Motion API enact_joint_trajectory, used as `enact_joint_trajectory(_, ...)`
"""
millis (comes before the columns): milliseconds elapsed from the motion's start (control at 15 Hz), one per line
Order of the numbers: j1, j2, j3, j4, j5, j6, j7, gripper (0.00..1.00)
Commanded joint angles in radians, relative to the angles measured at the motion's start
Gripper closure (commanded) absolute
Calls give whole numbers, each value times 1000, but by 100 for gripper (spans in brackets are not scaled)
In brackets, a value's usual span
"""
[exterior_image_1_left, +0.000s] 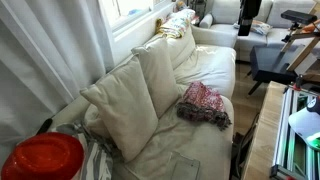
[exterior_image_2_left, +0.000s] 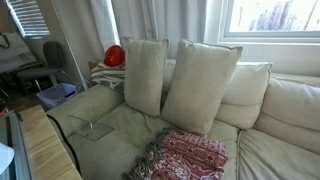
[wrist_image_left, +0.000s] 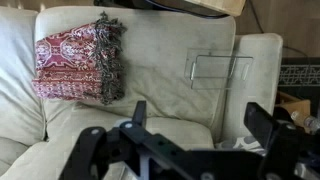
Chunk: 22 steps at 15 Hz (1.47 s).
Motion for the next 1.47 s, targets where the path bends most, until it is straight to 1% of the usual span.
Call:
enact_joint_trajectory(0,-1,1,1,2,0,-2,0,0)
enact_joint_trajectory(467,-1,1,1,2,0,-2,0,0)
enact_joint_trajectory(533,-16,23,-7,4,7,8,20,0)
enact_joint_trajectory(600,-53,69,-23,-2,12,37,70,0)
enact_joint_trajectory(667,-74,97,-37,-16,4,77,82,0)
enact_joint_trajectory(867,-132,193,-59,-84,6,217,143,0)
enact_joint_trajectory(1000,-165,297,-84,-109,20,337,180,0)
enact_joint_trajectory(1067,-180,348,-91,-126,19,430,208,0)
enact_joint_trajectory(1133,-195,395,-87,-143,-10,530,255,0)
enact_joint_trajectory(1333,-205,577,-106,-167,15,790,362,0)
enact_joint_trajectory(1400,-207,638,-112,-168,4,876,407,0)
